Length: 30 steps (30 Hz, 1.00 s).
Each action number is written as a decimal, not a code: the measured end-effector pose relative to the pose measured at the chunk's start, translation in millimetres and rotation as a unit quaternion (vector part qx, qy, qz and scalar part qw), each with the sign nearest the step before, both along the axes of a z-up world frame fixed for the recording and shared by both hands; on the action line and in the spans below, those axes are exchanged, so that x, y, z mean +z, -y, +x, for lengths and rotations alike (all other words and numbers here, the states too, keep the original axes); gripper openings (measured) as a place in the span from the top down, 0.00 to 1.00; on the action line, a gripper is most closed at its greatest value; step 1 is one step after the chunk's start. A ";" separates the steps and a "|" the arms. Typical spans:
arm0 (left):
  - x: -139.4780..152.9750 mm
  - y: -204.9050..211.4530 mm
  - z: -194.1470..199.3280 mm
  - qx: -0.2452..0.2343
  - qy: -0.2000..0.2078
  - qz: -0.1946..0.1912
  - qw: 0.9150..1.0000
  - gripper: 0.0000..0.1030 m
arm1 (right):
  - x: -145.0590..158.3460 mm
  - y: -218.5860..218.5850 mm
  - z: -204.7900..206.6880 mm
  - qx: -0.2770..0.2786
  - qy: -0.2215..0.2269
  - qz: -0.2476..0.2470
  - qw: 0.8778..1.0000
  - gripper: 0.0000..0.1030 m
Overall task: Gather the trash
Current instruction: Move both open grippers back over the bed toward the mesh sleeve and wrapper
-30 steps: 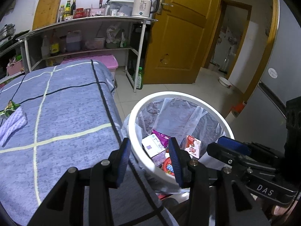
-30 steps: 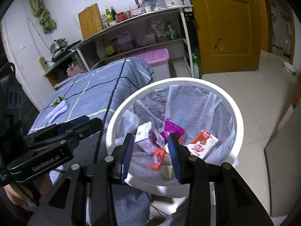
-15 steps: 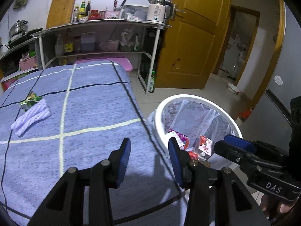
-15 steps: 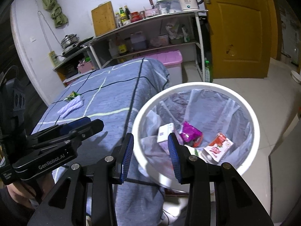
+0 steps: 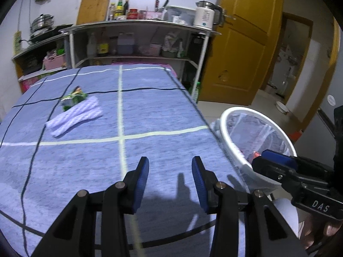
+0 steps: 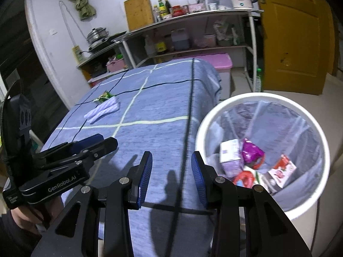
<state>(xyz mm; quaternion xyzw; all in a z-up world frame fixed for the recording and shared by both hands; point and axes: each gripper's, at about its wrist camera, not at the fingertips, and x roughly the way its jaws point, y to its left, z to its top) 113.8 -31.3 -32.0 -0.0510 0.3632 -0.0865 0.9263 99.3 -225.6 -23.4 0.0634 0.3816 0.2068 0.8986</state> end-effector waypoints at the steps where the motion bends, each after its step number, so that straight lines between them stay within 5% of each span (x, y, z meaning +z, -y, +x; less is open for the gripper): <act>1: -0.9 -6.0 -0.1 0.006 -0.001 0.001 1.000 0.58 | -0.8 -4.7 1.3 0.006 -0.001 0.000 1.000 0.62; 30: -2.8 -123.8 47.5 0.095 0.002 0.046 0.994 0.52 | -4.6 -65.1 36.5 0.059 -0.005 -0.003 0.998 0.52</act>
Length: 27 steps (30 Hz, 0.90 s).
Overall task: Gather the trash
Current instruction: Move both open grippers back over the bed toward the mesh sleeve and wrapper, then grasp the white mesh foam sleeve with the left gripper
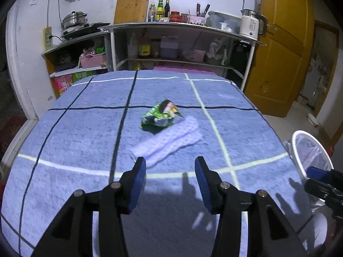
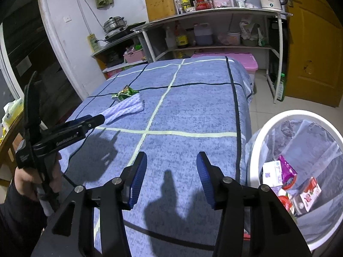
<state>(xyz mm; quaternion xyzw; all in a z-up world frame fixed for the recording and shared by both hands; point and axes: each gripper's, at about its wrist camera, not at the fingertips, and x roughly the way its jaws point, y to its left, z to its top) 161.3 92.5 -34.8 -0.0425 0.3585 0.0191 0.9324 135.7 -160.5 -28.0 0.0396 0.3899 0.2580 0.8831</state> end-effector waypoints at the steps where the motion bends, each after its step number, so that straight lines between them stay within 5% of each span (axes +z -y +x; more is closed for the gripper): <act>1: -0.9 -2.0 3.1 0.000 -0.002 0.001 1.000 0.51 | 0.1 -1.2 1.0 0.000 0.000 0.000 1.000 0.52; 20: -25.6 -7.9 62.2 -0.046 -0.047 0.020 0.998 0.46 | -10.8 -9.6 28.1 0.001 -0.016 -0.008 1.000 0.52; 27: -25.8 3.9 55.1 -0.041 -0.051 0.060 0.996 0.62 | -8.5 -9.9 24.6 0.001 -0.016 -0.006 1.000 0.52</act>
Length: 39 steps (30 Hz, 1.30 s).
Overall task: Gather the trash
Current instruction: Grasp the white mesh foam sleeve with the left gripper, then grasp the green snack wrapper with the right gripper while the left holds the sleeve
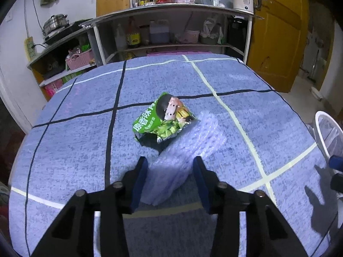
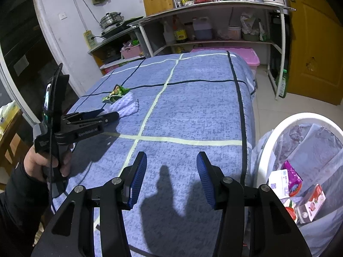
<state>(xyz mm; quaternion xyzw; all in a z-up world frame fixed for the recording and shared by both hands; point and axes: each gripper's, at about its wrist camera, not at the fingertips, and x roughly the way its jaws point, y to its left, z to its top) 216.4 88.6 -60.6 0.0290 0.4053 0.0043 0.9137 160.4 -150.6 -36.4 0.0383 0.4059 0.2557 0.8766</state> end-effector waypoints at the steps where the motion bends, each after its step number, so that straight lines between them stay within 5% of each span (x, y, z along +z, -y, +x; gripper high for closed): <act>1: 0.5 0.9 -1.5 0.000 0.001 0.002 1.000 0.64 | 1.2 0.2 -1.3 0.000 0.001 0.000 1.000 0.52; 4: 3.6 2.5 -8.7 0.000 0.003 0.000 1.000 0.76 | 4.9 1.3 -4.4 -0.001 0.006 0.001 1.000 0.52; 12: 8.7 4.9 -28.5 -0.004 0.009 -0.017 1.000 0.85 | 13.8 0.8 -15.1 0.001 0.014 0.005 1.000 0.52; 39: 23.4 -31.0 -110.2 0.043 0.057 -0.119 0.990 0.87 | 10.9 -42.9 -16.5 0.036 0.007 -0.004 0.999 0.52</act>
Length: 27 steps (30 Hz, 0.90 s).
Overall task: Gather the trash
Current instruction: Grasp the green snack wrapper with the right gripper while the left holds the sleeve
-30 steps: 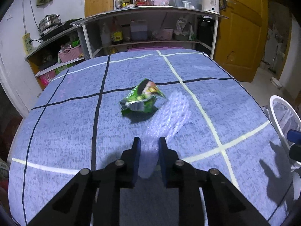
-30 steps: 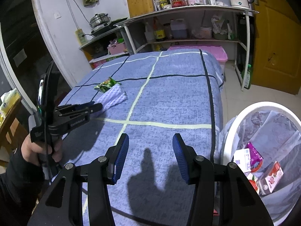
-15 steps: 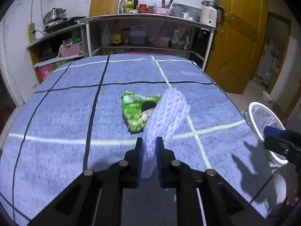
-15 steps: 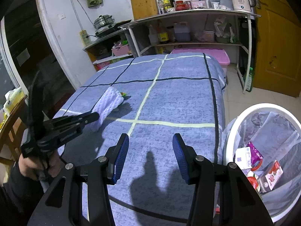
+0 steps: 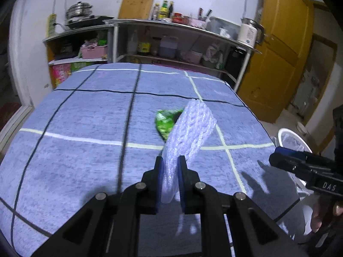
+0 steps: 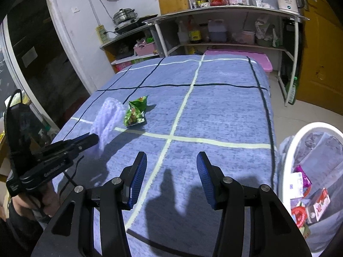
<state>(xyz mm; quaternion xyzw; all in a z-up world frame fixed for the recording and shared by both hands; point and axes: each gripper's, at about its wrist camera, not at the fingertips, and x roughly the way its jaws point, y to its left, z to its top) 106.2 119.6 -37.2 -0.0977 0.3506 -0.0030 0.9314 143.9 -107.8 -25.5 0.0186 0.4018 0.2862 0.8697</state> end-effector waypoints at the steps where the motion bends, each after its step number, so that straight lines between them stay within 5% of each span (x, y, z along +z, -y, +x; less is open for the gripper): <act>1: 0.3 -4.4 -0.9 0.010 0.001 0.000 1.000 0.87 | -0.4 -2.8 0.2 0.002 0.000 -0.001 1.000 0.52; 9: -3.1 -34.1 -4.4 0.073 0.002 -0.002 0.997 0.87 | -2.1 -30.2 9.1 0.027 0.000 -0.002 1.000 0.50; 27: -12.6 -52.7 -1.3 0.096 0.005 -0.007 0.995 0.87 | -13.5 -92.5 51.4 0.061 -0.020 -0.004 0.998 0.46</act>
